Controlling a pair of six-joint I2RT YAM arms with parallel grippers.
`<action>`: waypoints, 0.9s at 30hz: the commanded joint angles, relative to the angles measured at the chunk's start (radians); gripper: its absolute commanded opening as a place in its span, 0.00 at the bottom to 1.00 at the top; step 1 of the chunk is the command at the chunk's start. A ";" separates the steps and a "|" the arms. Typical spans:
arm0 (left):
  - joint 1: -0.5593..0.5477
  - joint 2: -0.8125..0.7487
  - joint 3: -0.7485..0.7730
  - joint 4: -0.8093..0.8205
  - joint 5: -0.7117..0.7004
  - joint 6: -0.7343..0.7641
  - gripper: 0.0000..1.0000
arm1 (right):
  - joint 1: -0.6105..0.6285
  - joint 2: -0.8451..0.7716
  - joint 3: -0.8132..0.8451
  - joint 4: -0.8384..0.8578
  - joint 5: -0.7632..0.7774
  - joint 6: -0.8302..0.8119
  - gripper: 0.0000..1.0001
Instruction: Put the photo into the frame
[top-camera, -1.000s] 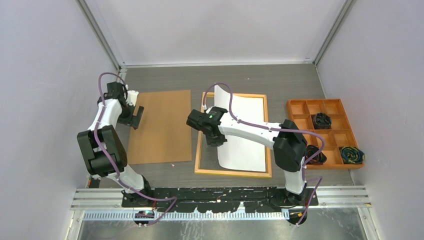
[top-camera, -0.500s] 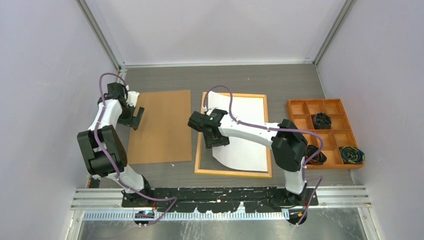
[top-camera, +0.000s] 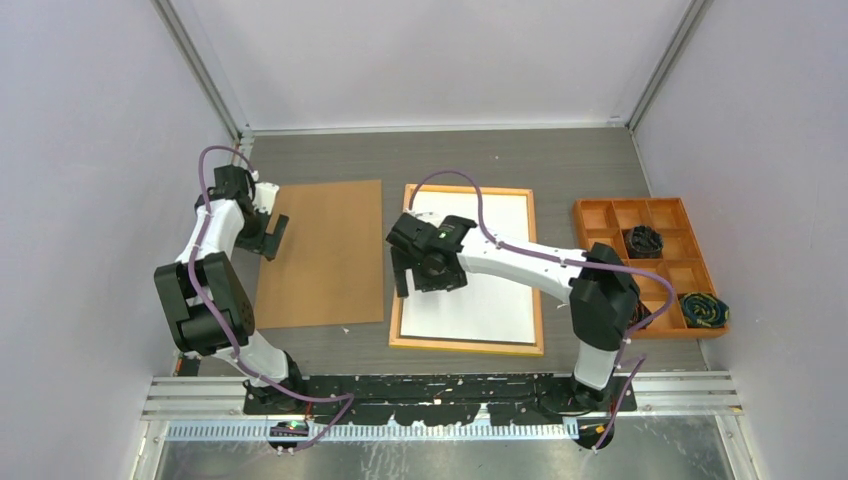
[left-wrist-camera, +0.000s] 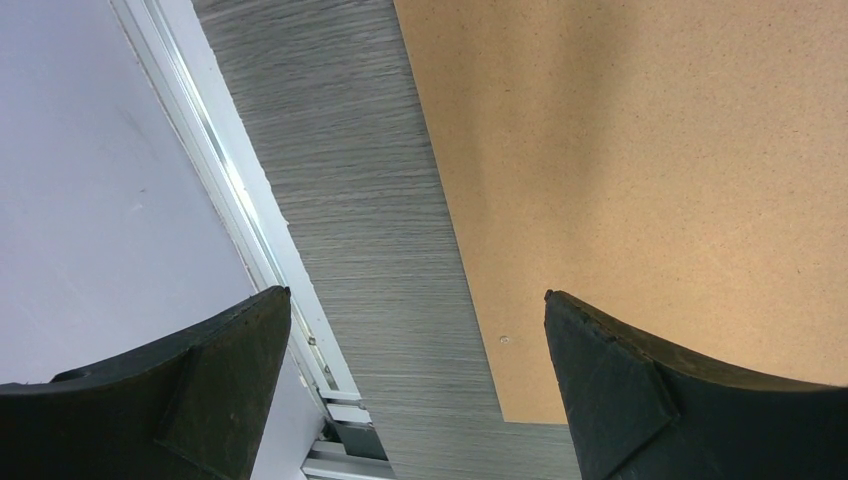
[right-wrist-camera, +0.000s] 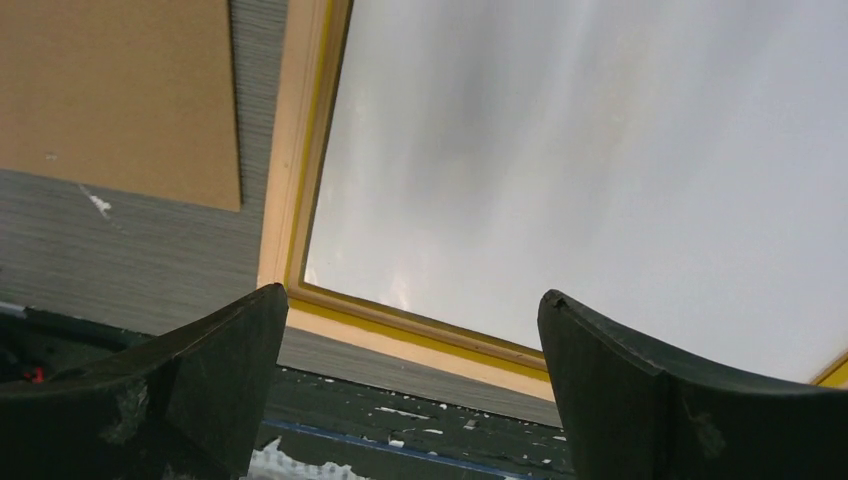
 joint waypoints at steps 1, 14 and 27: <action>0.000 -0.043 -0.001 0.014 -0.005 0.015 1.00 | -0.033 -0.105 -0.038 0.098 -0.106 -0.042 1.00; 0.060 0.044 0.093 0.015 -0.040 -0.019 0.99 | -0.093 -0.030 0.058 0.362 -0.184 0.065 1.00; 0.107 0.208 0.127 0.119 -0.082 -0.094 0.95 | -0.086 0.387 0.399 0.409 -0.102 0.091 1.00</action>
